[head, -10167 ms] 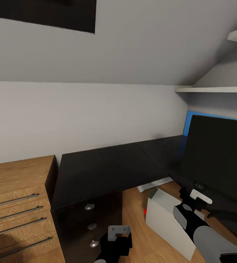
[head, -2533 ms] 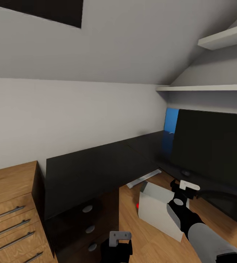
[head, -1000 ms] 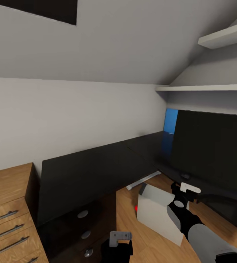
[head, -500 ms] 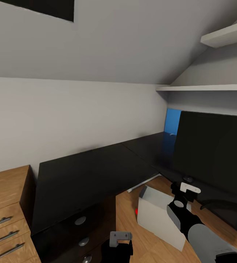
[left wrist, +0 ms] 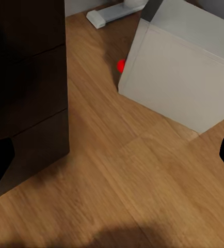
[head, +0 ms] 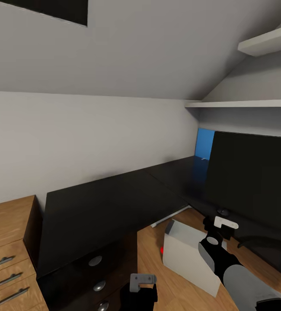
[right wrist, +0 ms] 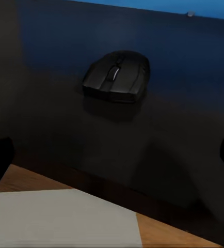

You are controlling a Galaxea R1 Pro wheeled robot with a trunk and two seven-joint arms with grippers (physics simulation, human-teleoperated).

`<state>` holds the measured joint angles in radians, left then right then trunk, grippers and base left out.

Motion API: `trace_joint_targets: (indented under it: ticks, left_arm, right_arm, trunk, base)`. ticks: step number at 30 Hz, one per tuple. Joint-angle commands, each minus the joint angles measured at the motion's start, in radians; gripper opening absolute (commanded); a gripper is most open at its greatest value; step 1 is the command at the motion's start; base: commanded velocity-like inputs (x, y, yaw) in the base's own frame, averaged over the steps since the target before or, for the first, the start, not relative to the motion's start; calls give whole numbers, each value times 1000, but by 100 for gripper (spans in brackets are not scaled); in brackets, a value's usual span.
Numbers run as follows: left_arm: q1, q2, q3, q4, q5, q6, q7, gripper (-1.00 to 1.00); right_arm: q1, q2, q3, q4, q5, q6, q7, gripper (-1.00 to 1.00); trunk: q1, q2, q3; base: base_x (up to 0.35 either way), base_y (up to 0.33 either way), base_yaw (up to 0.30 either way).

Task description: In the bedroom, organize the workspace by keeping the computer under the desk, ensuring the monitor is on the desk, placing the keyboard on the desk next to the monitor, placing the mouse on the desk next to the keyboard, moving the folder from the swivel chair onto the desk next to the mouse, stacking the notebook on top of the folder with the pen on top of the notebook, and positioning the swivel chair next to the desk.

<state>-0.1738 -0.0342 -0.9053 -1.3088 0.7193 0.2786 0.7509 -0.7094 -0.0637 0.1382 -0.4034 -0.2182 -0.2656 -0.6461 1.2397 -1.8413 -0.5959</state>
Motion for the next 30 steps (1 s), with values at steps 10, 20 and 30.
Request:
trace_joint_targets:
  ticks: [10,20,30]
  left_arm:
    - [-1,-1,-2,-1,8,4,7,100]
    - [-1,-1,-3,-1,8,4,7,100]
    - [-1,-1,-3,-1,6,4,7,100]
  right_arm:
    - [-1,-1,7,-3,-51,-5,-3,100]
    - [-1,-1,8,-7,-59,-5,-47,100]
    - [-1,-2,8,-6,-59,-4,-65,100]
  trunk:
    - [0,-1,-1]
    - [0,-1,-1]
    - [0,-1,-1]
  base:
    - [0,0,0]
    - [0,0,0]
    - [0,0,0]
